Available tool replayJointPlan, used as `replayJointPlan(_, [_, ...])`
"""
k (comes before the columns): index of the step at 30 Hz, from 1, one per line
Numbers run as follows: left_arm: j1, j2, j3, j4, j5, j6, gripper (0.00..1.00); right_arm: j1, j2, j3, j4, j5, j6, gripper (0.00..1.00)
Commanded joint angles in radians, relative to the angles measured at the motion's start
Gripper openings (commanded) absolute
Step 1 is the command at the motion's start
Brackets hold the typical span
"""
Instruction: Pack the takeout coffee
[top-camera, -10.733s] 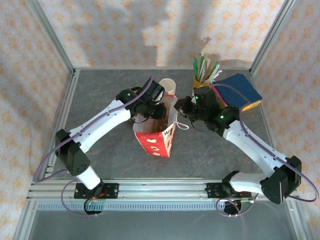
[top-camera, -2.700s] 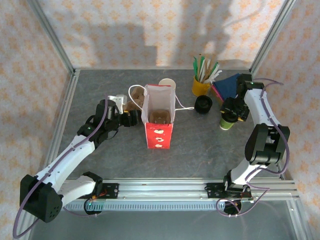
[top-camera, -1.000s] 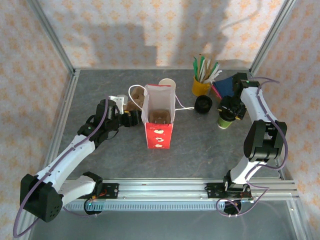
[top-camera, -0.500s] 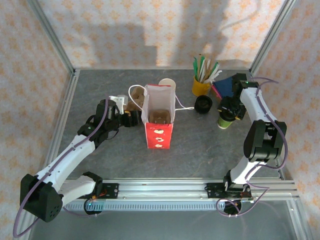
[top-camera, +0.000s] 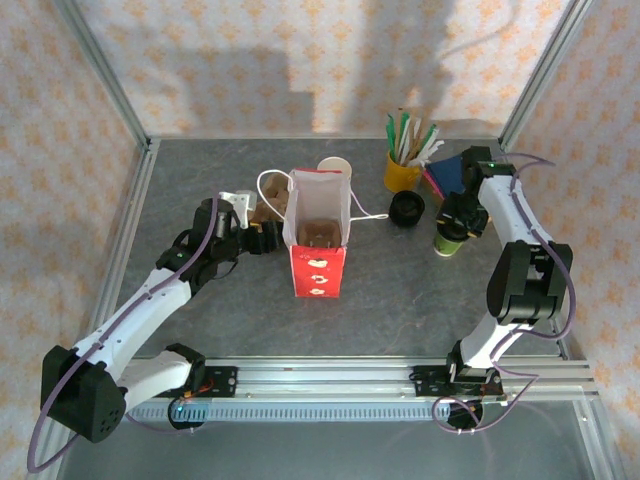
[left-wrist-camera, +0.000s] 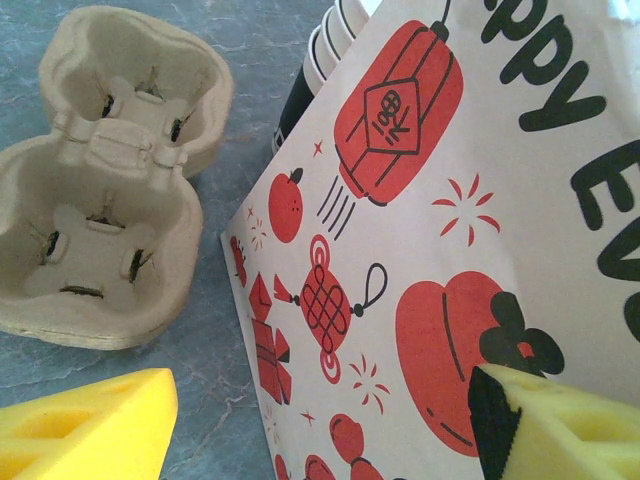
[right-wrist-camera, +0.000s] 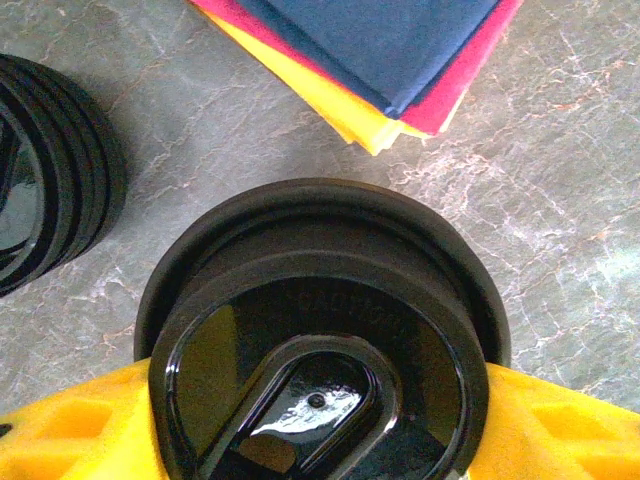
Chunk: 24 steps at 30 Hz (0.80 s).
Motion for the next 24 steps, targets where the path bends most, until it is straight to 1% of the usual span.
replayJointPlan(1, [0.009,-0.020,0.028,0.010,-0.006,0.006,0.79,0.042,0.016,0.018,-0.013,-0.035,0.014,0.63])
replayJointPlan(8, [0.009,-0.053,-0.006,0.028,-0.049,-0.014,0.78,0.078,-0.086,0.080,-0.079,-0.025,0.038,0.63])
replayJointPlan(10, [0.009,-0.063,-0.022,0.040,-0.053,-0.029,0.76,0.095,-0.105,0.104,-0.101,-0.035,0.043,0.63])
replayJointPlan(12, [0.001,-0.073,-0.026,0.030,-0.091,-0.042,0.72,0.127,-0.119,0.143,-0.127,-0.054,0.046,0.62])
replayJointPlan(13, [-0.007,-0.081,-0.029,0.026,-0.120,-0.050,0.72,0.154,-0.125,0.171,-0.140,-0.064,0.045,0.62])
replayJointPlan(16, [-0.028,-0.107,-0.050,0.029,-0.179,-0.076,0.72,0.228,-0.136,0.246,-0.192,-0.045,0.057,0.62])
replayJointPlan(21, [-0.075,-0.131,-0.094,0.032,-0.234,-0.115,0.71,0.294,-0.155,0.326,-0.218,-0.035,0.088,0.62])
replayJointPlan(24, [-0.119,-0.132,-0.115,0.038,-0.262,-0.148,0.70,0.341,-0.157,0.379,-0.230,-0.031,0.105,0.61])
